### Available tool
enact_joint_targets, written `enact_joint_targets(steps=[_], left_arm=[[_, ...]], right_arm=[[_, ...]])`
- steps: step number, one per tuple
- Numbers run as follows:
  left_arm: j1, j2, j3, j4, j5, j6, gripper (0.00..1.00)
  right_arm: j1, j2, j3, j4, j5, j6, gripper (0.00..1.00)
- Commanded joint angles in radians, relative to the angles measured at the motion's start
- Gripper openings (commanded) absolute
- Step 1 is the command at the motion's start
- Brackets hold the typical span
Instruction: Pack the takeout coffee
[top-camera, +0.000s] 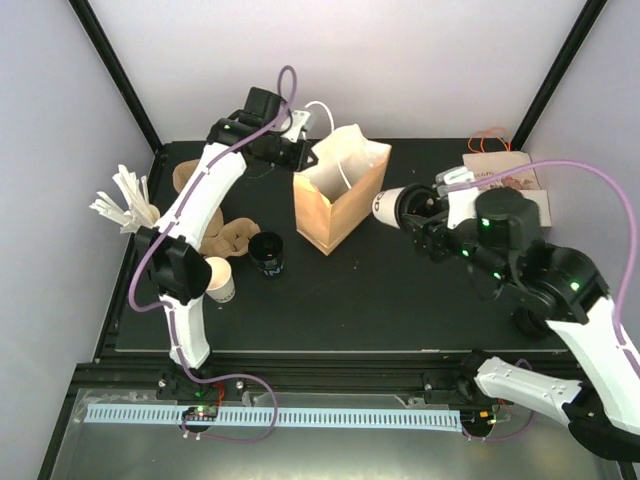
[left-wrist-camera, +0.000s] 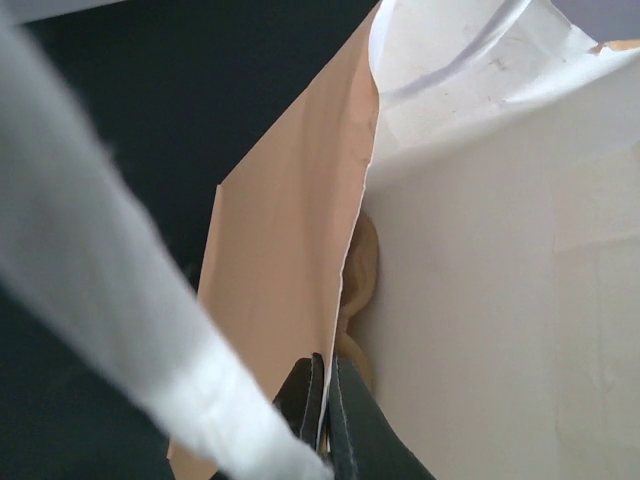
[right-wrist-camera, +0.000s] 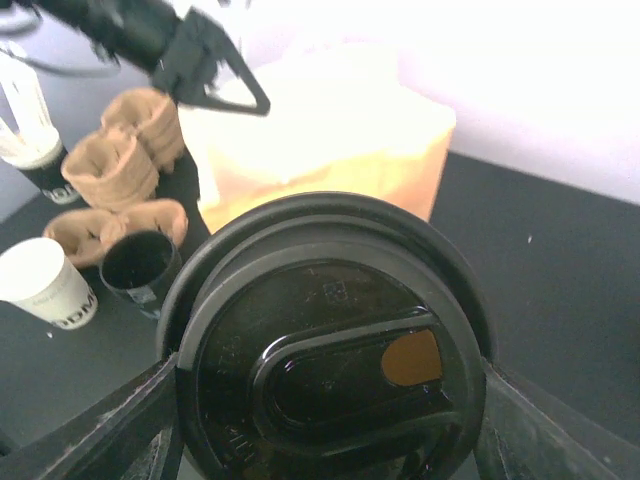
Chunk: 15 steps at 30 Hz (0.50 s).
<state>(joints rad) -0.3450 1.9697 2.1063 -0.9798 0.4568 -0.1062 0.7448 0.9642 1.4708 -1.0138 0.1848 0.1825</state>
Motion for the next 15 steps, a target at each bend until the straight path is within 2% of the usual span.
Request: enact_joint_targets(steps=[1,6,10,12,15], left_arm=[[-0.095,-0.081,0.05,-0.043,0.021,0.113,0.02],[-0.154,-0.092,0.048,-0.1,-0.029,0.136,0.01],[-0.207,-0.119,0.037,-0.13,-0.064,0.172,0.02],[-0.252,-0.144,0.02,-0.153,-0.126,0.228,0.01],[-0.332,-0.179,-0.019,-0.182,-0.315,0.279,0.02]], right_arm=[[0.004,-0.051,0.114,-0.063,0.031,-0.027,0.71],[0.004,-0.1,0.201,-0.056,-0.006,-0.02,0.68],[0.004,-0.108,0.22,-0.014,-0.015,-0.021,0.62],[0.004,-0.101,0.214,0.019,-0.023,-0.021,0.61],[0.005,-0.067,0.211,0.04,-0.015,-0.021,0.61]])
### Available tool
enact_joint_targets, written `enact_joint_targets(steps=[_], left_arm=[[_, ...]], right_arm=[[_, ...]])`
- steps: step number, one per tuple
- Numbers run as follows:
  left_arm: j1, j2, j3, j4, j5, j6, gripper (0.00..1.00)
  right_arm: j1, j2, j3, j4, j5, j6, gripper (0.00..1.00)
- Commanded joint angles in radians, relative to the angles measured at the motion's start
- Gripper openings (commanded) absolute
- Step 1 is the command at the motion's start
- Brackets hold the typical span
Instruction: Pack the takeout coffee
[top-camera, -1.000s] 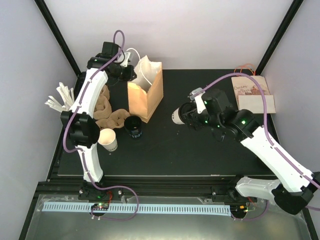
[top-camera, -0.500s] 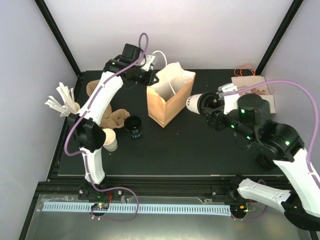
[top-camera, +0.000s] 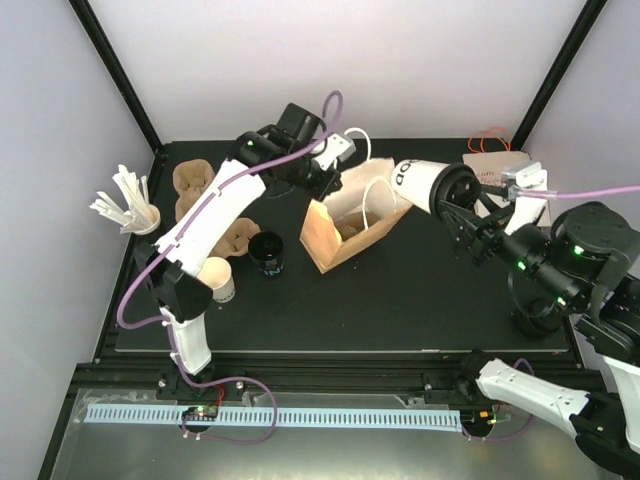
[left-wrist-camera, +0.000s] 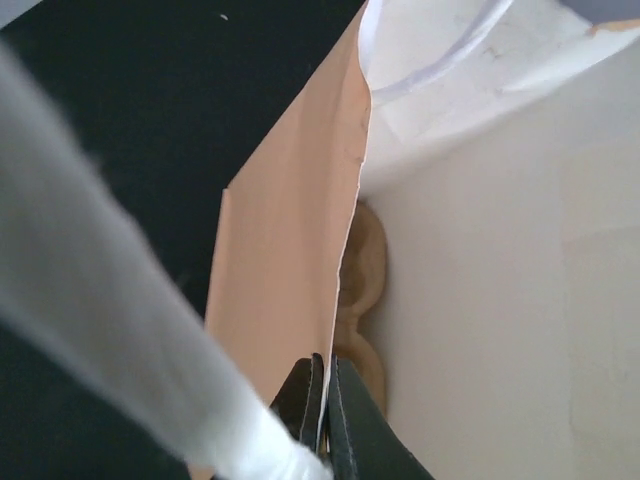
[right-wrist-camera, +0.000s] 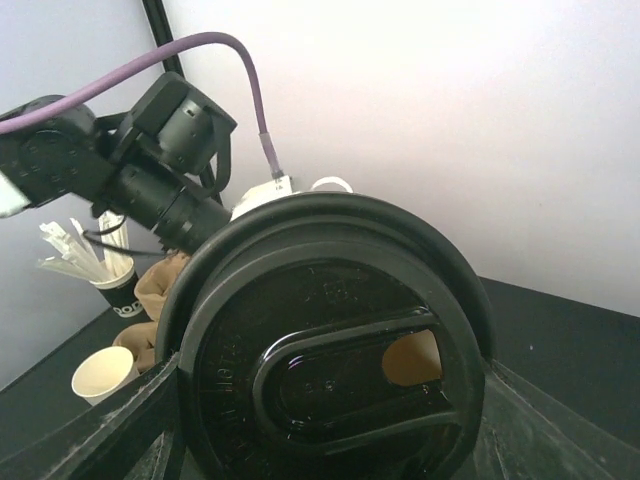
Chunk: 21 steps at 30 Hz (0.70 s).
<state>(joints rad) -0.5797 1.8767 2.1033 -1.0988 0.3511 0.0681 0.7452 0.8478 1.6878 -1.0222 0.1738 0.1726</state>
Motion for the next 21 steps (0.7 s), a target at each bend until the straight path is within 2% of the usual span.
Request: enact_joint_targets(steps=[1,5,12,21], left_arm=[[-0.125,-0.097,-0.027,-0.073,-0.255,0.11,0.02],[-0.162,-0.158,-0.12,-0.054,-0.346,0.089,0.02],[-0.164,-0.283,-0.317,0.095,-0.284,0.07,0.02],[-0.167,-0.321,-0.375,0.138,-0.278,0.056,0.02]], right_arm=[[0.004,0.068,-0.002,0.047,-0.001,-0.012,0.61],[0.004,0.137,0.01,0.018,-0.006,-0.015,0.6],[0.004,0.159,-0.072,-0.063,-0.13,-0.033,0.58],[0.005,0.107,-0.242,-0.093,-0.351,-0.03,0.57]])
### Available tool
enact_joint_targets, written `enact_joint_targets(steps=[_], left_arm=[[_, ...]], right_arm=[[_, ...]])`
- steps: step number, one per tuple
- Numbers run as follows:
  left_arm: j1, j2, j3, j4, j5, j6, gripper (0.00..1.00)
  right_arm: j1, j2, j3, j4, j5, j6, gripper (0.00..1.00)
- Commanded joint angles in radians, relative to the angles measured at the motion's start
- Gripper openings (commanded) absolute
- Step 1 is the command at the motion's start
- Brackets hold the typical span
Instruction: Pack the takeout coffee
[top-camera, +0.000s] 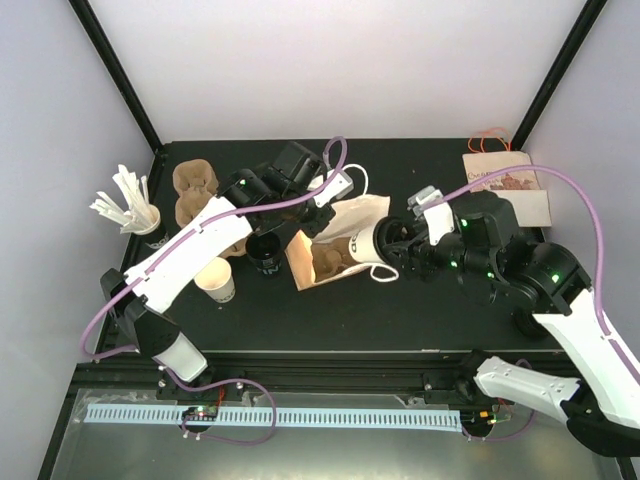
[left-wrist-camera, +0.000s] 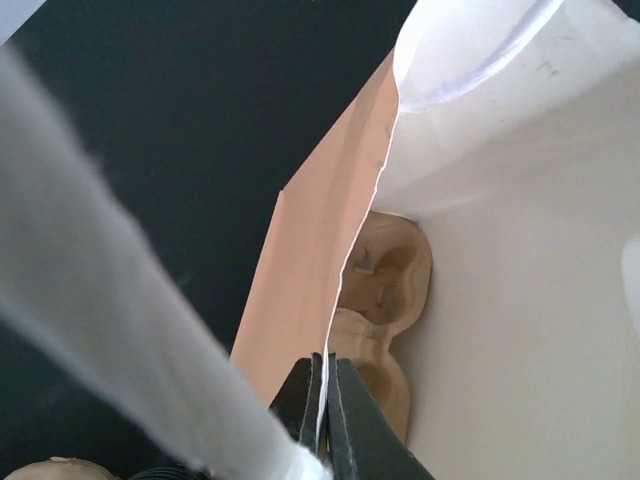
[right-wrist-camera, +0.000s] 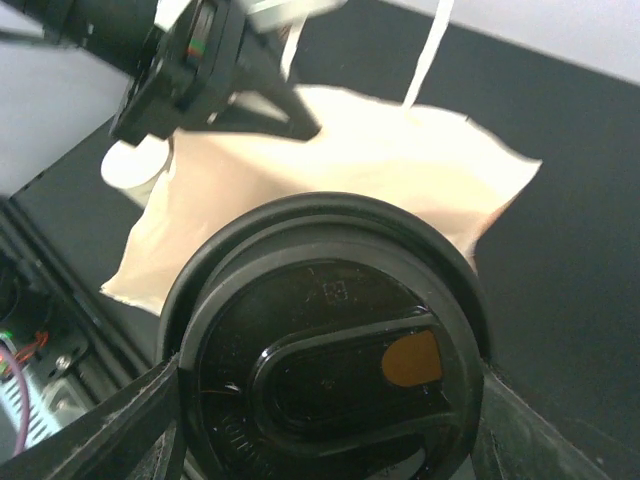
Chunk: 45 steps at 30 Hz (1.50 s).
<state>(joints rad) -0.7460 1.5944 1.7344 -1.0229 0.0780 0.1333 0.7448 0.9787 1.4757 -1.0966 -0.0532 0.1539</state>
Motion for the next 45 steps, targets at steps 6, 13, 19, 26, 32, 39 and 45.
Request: enact_joint_targets(steps=[6,13,19,26,32,39,45], left_arm=[[-0.026,-0.09,-0.084,0.153,0.035,-0.01,0.02],[-0.07,-0.153,-0.189,0.269,0.105,-0.01,0.02],[-0.106,-0.243,-0.346,0.41,0.079,-0.041,0.02],[-0.153,-0.307,-0.437,0.489,0.084,-0.024,0.02],[-0.203,-0.359,-0.495,0.527,0.103,-0.01,0.02],[-0.289,-0.343,-0.506,0.57,-0.007,-0.058,0.02],[-0.319,-0.355,-0.507,0.57,-0.038,-0.069,0.02]], right_arm=[[0.004,-0.009,-0.068,-0.035,-0.173,-0.027,0.57],[0.014,0.005,-0.077,-0.03,-0.159,-0.025,0.57],[0.114,0.004,-0.153,-0.021,-0.062,0.005,0.57],[0.217,0.014,-0.19,-0.001,0.036,0.041,0.56],[0.264,-0.005,-0.223,0.07,0.143,0.04,0.56],[0.345,-0.017,-0.354,0.18,0.251,0.014,0.56],[0.413,-0.013,-0.405,0.176,0.357,0.05,0.56]])
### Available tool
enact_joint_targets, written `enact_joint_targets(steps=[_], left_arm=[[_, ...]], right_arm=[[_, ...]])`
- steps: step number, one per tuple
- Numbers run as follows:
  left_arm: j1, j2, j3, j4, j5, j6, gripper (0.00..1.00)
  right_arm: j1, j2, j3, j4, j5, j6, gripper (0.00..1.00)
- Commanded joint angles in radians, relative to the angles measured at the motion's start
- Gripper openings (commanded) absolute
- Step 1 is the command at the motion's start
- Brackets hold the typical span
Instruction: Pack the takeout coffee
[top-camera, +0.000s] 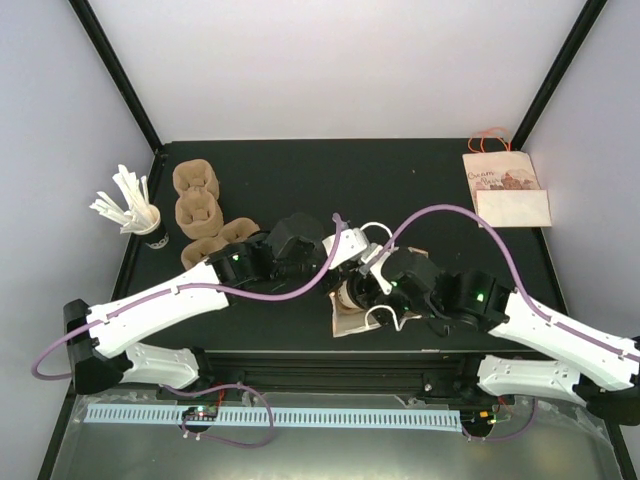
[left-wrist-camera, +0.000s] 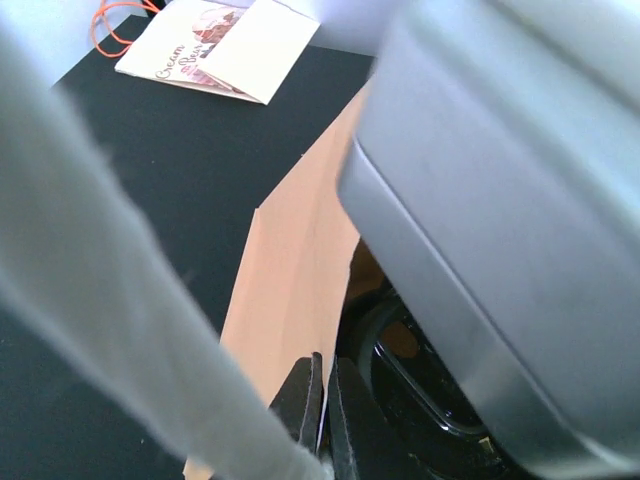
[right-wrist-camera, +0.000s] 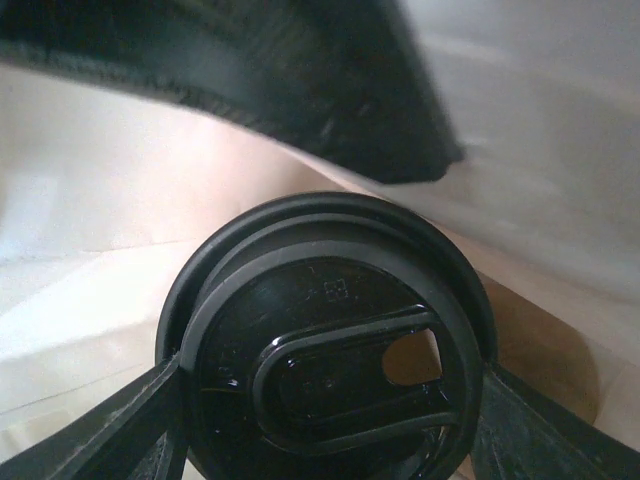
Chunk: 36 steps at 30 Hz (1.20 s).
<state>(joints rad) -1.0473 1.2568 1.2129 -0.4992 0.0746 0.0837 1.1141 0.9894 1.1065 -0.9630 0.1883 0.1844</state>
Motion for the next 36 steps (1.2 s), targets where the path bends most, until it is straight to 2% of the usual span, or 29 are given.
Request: enact_joint_targets(steps=[1,10,14,18,23,26,31,36], left_arm=[[-0.028,-0.02,0.01,0.046,-0.042,-0.01,0.02],[-0.064,-0.037,-0.008,0.048,-0.175,-0.025,0.02],[-0.065,-0.054,-0.003,0.03,-0.272,-0.028,0.02],[-0.064,-0.082,-0.007,0.002,-0.255,0.024,0.03],[-0.065,-0.134,-0.02,-0.065,-0.25,0.074,0.05],[-0.07,-0.173,-0.061,-0.051,-0.242,0.089,0.05],[-0.078,-0.221,-0.154,0.036,-0.243,0.097,0.05],[-0.079,-0.195,-0.151,0.017,-0.229,0.035,0.03]], right_arm=[[0.058,-0.033,-0.053,0.055,0.135,0.025,0.56],[0.27,-0.011,-0.192,0.16,0.338,0.086,0.55],[0.312,-0.007,-0.211,0.223,0.393,0.13,0.55],[0.33,0.017,-0.259,0.322,0.396,0.106,0.55],[0.429,0.097,-0.266,0.372,0.527,0.087,0.55],[0.451,0.142,-0.267,0.371,0.6,0.102,0.55],[0.457,0.172,-0.287,0.375,0.722,0.267,0.55],[0.456,0.176,-0.29,0.221,0.818,0.538,0.55]])
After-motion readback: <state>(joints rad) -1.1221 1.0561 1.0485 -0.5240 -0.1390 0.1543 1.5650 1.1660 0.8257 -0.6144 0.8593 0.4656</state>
